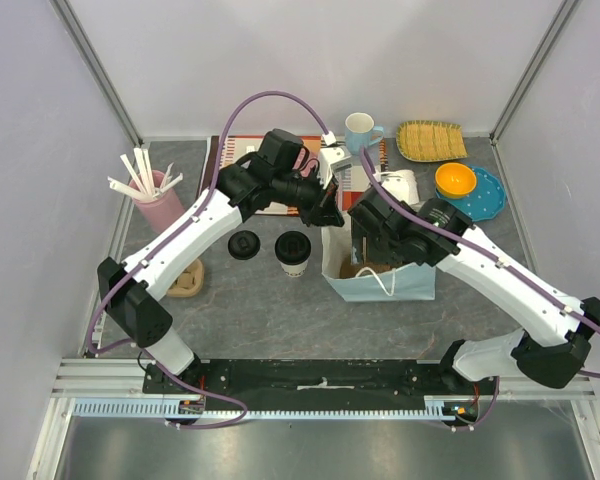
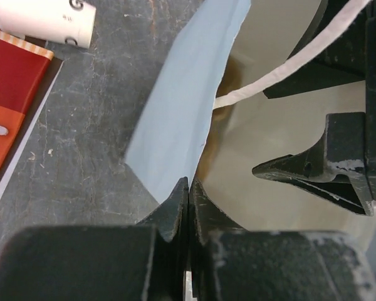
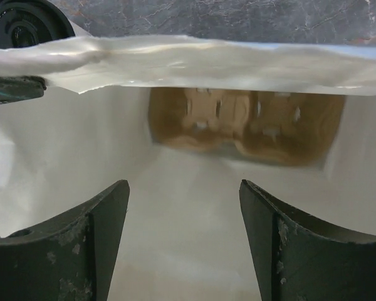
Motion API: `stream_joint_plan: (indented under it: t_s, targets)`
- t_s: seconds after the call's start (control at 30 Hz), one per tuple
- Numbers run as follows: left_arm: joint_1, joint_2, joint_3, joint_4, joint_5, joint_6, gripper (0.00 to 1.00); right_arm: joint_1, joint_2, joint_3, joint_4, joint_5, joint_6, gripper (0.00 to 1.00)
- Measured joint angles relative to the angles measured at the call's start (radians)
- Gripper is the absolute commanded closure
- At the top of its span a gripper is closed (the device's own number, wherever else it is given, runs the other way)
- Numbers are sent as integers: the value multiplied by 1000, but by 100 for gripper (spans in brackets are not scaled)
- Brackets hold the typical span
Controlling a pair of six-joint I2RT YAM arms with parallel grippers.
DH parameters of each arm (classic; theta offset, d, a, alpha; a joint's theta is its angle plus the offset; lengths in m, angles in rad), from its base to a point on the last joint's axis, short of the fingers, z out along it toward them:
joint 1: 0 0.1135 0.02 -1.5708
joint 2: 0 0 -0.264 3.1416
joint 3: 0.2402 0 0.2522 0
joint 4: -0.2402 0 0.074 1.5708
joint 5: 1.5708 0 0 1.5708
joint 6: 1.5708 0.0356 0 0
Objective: Pack the takeout coffee
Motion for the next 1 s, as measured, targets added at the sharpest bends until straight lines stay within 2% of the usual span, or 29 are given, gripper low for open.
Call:
stream_joint_plan:
  t_s: [0.17, 0.47, 0.77, 0.8, 0.83, 0.9, 1.0]
  targets:
    - [0, 6, 0, -21, 10, -38, 98, -2, -27, -58, 34, -24, -21, 18]
    - [0, 11, -29, -18, 10, -87, 98, -52, -113, -295, 103, -131, -68, 19]
    - [-3, 11, -38, -20, 10, -89, 98, -55, -165, -220, 155, -165, -127, 18]
    - [-3, 12, -38, -22, 9, -89, 98, -55, -170, -210, 159, -167, -133, 16]
    - [-3, 14, -37, -26, 9, -89, 98, -55, -176, -203, 166, -172, -141, 9]
    - [-3, 20, -34, -34, 9, -89, 98, -55, -188, -202, 174, -188, -152, 2]
    - [-3, 29, -32, -44, 8, -89, 98, -55, -203, -202, 198, -209, -167, 2]
